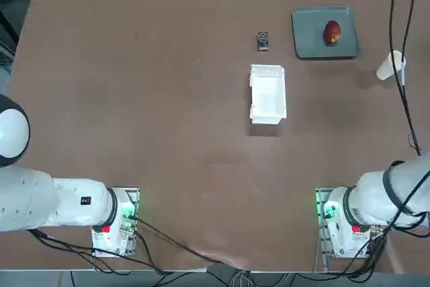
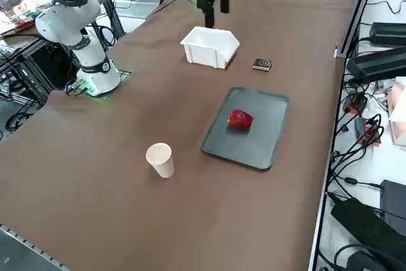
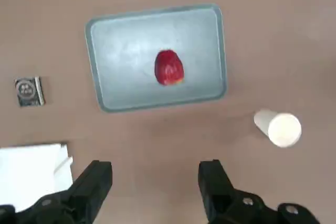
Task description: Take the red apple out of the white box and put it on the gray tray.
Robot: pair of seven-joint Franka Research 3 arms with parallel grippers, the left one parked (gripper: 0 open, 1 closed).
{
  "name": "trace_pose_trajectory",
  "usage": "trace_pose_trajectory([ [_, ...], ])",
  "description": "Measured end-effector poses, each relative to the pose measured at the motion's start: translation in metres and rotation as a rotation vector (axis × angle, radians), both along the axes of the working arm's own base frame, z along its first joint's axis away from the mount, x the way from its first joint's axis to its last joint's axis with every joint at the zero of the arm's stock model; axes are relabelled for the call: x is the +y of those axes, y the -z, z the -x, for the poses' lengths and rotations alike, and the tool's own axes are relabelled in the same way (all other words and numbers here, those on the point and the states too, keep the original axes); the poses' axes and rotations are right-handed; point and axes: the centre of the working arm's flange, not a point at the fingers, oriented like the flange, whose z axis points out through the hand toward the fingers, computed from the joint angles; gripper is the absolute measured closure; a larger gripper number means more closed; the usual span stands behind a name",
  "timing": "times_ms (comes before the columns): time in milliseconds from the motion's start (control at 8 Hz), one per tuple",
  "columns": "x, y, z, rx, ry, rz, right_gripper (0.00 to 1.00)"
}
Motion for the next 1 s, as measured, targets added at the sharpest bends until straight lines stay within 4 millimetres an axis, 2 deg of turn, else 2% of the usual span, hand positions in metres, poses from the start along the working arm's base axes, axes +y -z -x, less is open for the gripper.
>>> trace_pose_trajectory([
  [125,0.0011,-0.0118,0.0105,0.007,-0.009,0.003,0.00],
  [250,0.0015,-0.0146,0.0136,0.009,-0.016,0.004,0.00],
  [625,0.0025,-0.0051,0.0121,0.027,-0.021,0.003,0.00],
  [1000,0.0040,-0.0050,0.0121,0.027,-0.023,0.003,0.00],
])
